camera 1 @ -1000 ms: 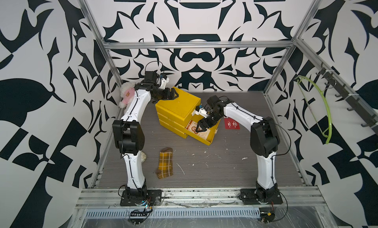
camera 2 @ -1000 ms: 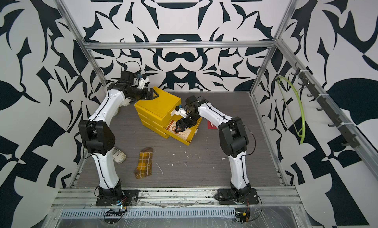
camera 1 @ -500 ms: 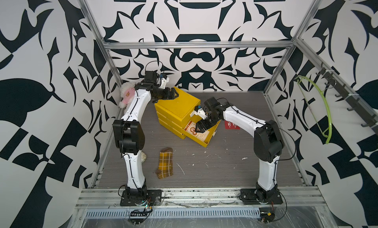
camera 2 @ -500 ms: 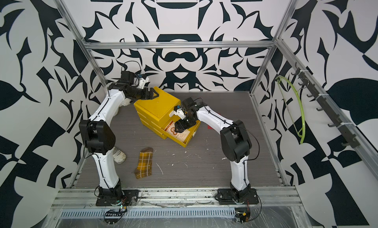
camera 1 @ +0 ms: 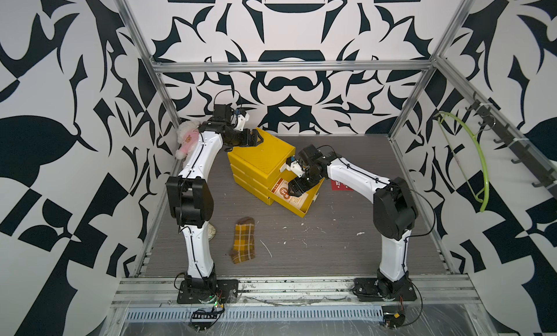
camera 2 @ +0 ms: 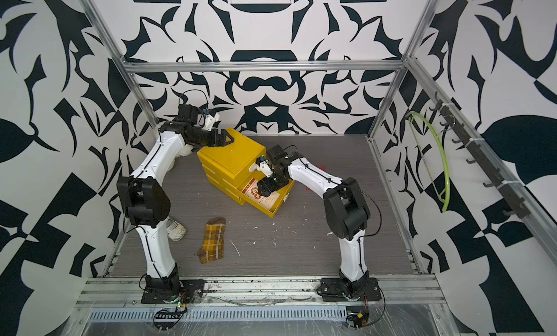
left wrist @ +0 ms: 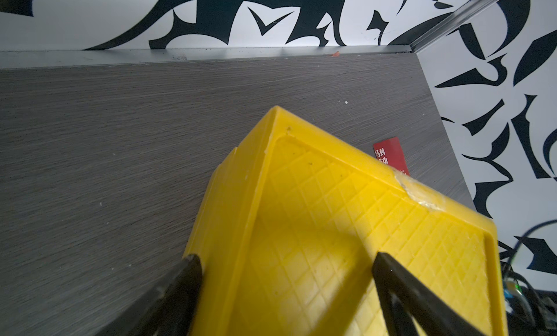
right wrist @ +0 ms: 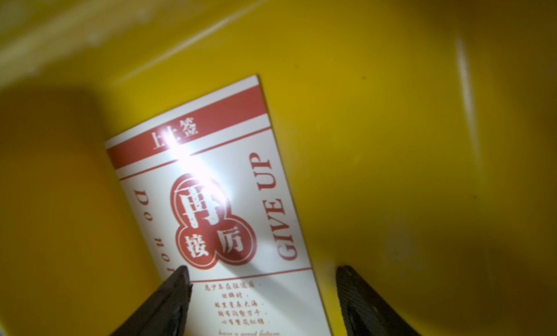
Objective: Take the postcards out of the drawer
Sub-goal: Pick up the postcard from the drawer.
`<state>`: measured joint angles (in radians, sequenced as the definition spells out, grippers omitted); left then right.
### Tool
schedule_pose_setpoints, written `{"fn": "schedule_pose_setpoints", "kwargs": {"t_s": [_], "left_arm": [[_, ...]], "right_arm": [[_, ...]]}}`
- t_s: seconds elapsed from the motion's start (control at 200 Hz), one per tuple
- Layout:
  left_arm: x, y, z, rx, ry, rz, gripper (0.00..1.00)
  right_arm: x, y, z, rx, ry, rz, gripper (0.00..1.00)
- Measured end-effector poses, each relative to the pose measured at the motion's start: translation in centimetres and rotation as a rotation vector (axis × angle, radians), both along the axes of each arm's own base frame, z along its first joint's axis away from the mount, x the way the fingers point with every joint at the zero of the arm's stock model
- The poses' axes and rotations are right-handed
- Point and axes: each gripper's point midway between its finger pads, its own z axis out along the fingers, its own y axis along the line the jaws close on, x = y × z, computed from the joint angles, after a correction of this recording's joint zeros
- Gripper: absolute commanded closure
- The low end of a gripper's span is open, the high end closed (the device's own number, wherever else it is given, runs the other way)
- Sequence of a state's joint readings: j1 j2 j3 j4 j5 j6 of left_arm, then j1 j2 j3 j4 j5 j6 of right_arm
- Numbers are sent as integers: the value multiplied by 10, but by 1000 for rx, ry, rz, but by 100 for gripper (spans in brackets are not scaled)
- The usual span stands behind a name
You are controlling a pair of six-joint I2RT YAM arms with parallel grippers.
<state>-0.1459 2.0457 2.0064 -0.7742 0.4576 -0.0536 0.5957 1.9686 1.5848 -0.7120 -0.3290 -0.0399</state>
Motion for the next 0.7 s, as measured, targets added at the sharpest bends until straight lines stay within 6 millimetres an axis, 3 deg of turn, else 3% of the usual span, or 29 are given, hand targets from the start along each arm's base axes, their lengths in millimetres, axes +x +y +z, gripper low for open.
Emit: {"fn": "schedule_pose_setpoints", "kwargs": {"t_s": [0.7], "left_arm": [[7, 5, 3, 6, -30, 11, 7]], "right_arm": [[-30, 40, 8, 301, 228, 0, 21]]}}
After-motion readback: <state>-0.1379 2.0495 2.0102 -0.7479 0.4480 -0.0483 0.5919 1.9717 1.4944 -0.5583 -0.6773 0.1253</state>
